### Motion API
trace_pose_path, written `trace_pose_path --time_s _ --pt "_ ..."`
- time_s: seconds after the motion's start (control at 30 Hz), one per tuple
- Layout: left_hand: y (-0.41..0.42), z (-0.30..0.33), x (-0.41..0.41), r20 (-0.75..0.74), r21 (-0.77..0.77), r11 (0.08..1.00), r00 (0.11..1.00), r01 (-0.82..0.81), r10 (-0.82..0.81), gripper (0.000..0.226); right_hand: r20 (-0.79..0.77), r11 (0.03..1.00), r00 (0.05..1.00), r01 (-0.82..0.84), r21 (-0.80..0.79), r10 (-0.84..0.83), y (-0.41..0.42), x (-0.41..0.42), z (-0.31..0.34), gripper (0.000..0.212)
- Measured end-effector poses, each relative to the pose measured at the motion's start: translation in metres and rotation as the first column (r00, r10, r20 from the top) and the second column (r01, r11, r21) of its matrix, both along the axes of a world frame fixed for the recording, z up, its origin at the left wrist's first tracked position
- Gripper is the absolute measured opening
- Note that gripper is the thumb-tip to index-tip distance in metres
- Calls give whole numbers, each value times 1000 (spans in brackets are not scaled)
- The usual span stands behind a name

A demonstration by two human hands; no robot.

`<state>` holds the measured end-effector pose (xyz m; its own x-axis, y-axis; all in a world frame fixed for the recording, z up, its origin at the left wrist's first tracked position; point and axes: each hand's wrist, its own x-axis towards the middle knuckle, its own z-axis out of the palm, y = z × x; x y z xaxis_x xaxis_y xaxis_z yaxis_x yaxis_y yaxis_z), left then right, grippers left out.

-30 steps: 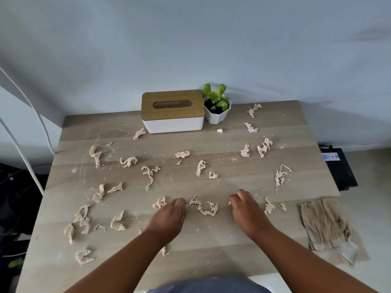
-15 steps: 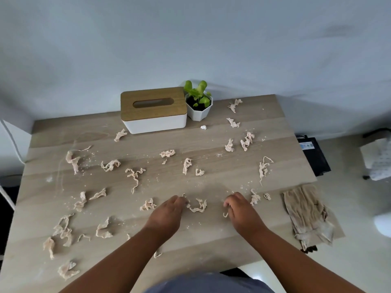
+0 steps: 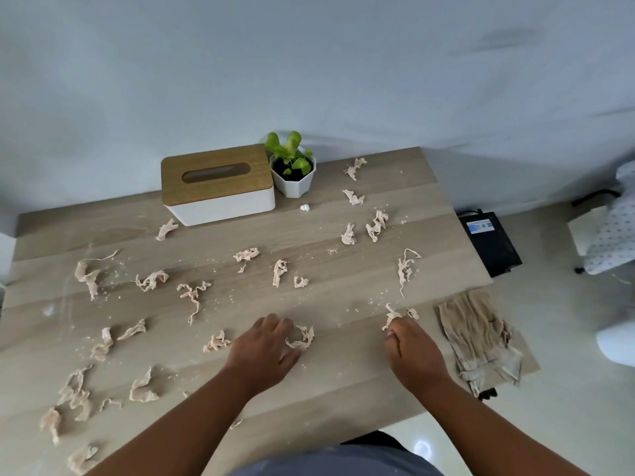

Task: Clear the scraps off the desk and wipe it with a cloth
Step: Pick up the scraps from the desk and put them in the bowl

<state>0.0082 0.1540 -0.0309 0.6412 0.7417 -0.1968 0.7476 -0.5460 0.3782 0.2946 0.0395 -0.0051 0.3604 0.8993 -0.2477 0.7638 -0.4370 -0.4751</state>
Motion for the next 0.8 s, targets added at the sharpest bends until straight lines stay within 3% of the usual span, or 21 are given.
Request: trace_pose_path --time_s 0.17,0.3,0.53,0.67,0.8 --pt "-11 5 11 -34 96 991 995 -95 98 61 -26 999 999 -34 25 34 -1 20 -5 14" --pt "-20 6 22 -72 87 972 972 -217 223 69 -13 994 994 -104 32 104 0 38 -9 10" --pt "-32 5 43 -225 71 932 905 -355 361 83 186 961 949 -269 60 254 -2 57 -14 29" --pt "-37 5 57 -276 69 915 874 -398 401 67 271 926 891 -378 -2 364 1 57 -26 58" --pt "-41 5 63 -351 35 928 865 -371 359 48 345 916 858 -402 -13 381 3 50 -36 58"
